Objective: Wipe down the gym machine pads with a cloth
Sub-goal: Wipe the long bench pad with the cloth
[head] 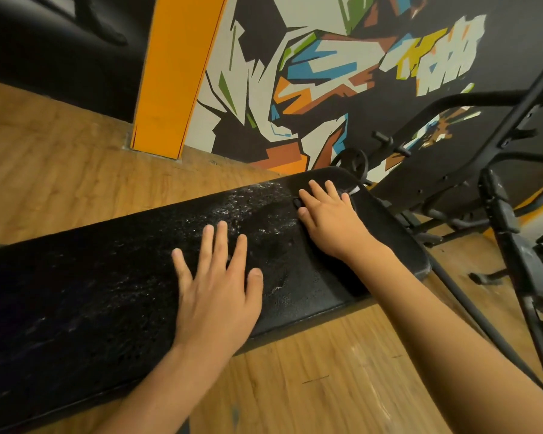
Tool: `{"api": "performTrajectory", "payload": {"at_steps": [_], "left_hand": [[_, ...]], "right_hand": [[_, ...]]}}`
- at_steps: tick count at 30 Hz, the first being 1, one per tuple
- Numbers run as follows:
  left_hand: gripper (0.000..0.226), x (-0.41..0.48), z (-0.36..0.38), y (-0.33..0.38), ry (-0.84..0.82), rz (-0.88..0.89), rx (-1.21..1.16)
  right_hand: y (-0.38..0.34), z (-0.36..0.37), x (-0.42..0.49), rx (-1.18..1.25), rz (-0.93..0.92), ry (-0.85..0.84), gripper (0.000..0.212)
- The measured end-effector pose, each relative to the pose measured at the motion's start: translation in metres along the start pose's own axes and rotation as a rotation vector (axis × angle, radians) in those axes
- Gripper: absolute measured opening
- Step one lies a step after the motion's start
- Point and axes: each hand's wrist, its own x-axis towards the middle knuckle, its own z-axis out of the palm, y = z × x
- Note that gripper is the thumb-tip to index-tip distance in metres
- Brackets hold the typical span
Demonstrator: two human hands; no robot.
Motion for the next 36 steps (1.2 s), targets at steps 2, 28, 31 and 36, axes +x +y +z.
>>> {"api": "performTrajectory", "payload": {"at_steps": [2, 28, 31, 36], "left_hand": [[0.070, -0.008, -0.002, -0.011, -0.012, 0.000, 0.001], [0.065, -0.032, -0.001, -0.035, 0.059, 0.138, -0.035], [0.060, -0.034, 0.002, -0.036, 0.109, 0.181, -0.046], [0.057, -0.033, 0.004, -0.037, 0.138, 0.232, -0.042]], "right_hand": [[0.000, 0.003, -0.002, 0.007, -0.002, 0.020, 0.052], [-0.015, 0.001, 0.021, -0.042, -0.030, -0.038, 0.048], [-0.011, 0.006, -0.006, -0.059, -0.006, -0.009, 0.051], [-0.019, 0.011, 0.017, -0.076, 0.064, 0.006, 0.046]]}}
